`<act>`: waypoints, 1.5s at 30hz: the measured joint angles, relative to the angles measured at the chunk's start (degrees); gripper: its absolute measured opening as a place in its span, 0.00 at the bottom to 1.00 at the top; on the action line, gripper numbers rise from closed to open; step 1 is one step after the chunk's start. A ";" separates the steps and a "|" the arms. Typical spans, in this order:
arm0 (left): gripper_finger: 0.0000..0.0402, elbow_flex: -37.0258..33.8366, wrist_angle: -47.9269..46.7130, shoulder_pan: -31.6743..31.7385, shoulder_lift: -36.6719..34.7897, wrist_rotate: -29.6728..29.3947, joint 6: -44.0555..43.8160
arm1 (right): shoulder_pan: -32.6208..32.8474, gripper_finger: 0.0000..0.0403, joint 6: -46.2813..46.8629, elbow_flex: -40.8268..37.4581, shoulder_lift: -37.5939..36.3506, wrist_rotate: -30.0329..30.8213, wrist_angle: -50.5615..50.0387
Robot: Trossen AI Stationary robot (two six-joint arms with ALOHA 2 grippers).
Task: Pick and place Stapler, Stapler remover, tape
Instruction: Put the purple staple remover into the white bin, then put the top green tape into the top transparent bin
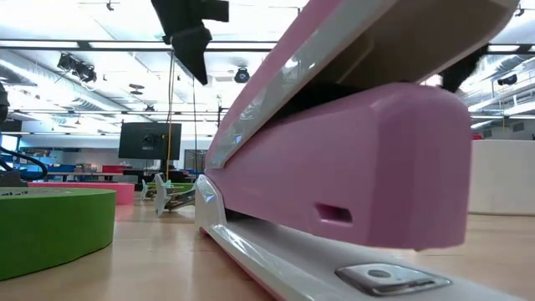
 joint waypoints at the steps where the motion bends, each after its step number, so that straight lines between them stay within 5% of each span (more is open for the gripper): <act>1: 0.13 0.00 -0.41 0.00 0.00 0.00 -0.01 | 0.91 0.01 1.48 -1.79 -0.78 0.00 0.04; 11: 0.13 0.00 -2.05 -0.56 0.00 0.00 -0.65 | 6.34 0.03 10.39 -10.57 -4.95 -1.65 1.21; 23: 0.13 0.00 -2.30 -0.94 0.00 4.85 -1.58 | 7.75 0.45 8.92 -10.63 -4.93 -3.08 4.25; 28: 0.13 0.00 -4.09 -0.93 0.00 6.43 -2.98 | 7.75 0.55 6.35 -10.63 -4.93 -3.02 8.41; 36: 0.13 0.00 -5.32 1.85 0.03 7.66 -0.94 | 7.68 0.57 -0.58 -10.63 -4.93 -3.00 21.14; 45: 0.13 -0.04 -3.11 15.34 2.68 13.25 1.59 | 7.68 0.54 -7.59 -10.63 -4.91 -3.00 36.89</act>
